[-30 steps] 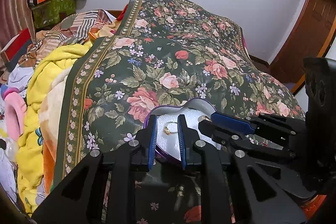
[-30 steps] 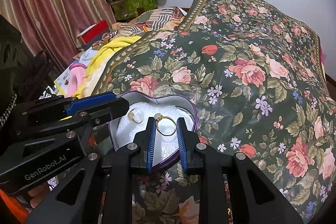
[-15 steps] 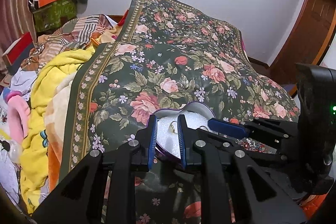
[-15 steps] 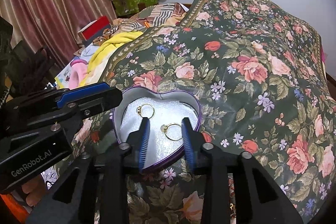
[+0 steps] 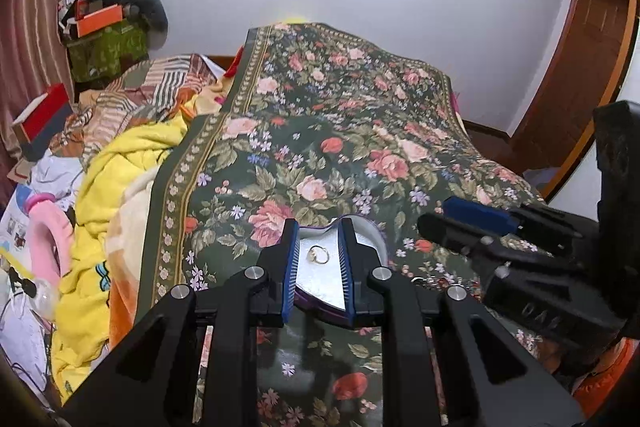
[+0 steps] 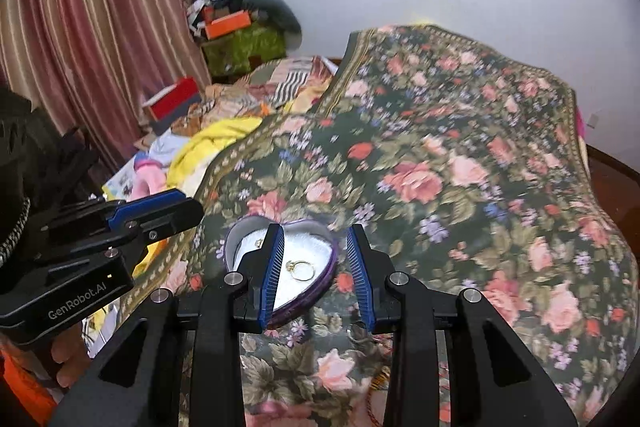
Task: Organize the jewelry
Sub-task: 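Move both tools back from the tin to the jewelry pile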
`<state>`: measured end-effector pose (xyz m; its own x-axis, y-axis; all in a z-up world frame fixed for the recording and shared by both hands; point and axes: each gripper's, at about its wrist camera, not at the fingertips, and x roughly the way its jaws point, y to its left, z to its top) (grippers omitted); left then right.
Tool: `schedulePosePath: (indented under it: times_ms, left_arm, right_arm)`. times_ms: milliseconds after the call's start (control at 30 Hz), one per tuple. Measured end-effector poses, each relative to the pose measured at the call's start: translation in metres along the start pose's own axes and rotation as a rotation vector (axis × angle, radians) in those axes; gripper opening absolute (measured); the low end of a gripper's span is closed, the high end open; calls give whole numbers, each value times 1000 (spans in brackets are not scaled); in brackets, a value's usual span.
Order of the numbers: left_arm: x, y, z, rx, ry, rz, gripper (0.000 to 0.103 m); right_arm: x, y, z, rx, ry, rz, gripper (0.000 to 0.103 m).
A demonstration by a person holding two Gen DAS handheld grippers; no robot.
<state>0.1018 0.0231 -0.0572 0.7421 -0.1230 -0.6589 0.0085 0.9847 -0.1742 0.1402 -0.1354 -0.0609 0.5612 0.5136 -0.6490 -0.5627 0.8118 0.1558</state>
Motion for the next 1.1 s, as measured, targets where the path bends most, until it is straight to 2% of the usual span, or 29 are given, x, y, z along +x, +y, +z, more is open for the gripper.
schedulePosePath:
  times_ms: [200,267,333,500,800,1100]
  left_arm:
    - [-21,-19,1,39,-35,-6,17]
    - [-24,-25,1,50,-40,-9,21]
    - [-26,-33,0,58,-41,-15,24]
    - [-25,-52,-5,86,-28,-42,25]
    - [-9,-89,-17,149,40,-95,25]
    - [26,-104,-46,188,178,-98,25]
  right_arm:
    - [-28,-10,-3,24,-43,-32,30]
    - [-36,-15,-7,32,-47,-48,30]
    - [-43,-22,-12,44,-49,-67,30]
    - [-59,-42,-24,79,-50,-117,30]
    - [-69,-77,-54,138,-2,-179,30]
    - [-61,-96,-80,168,67,-189,30]
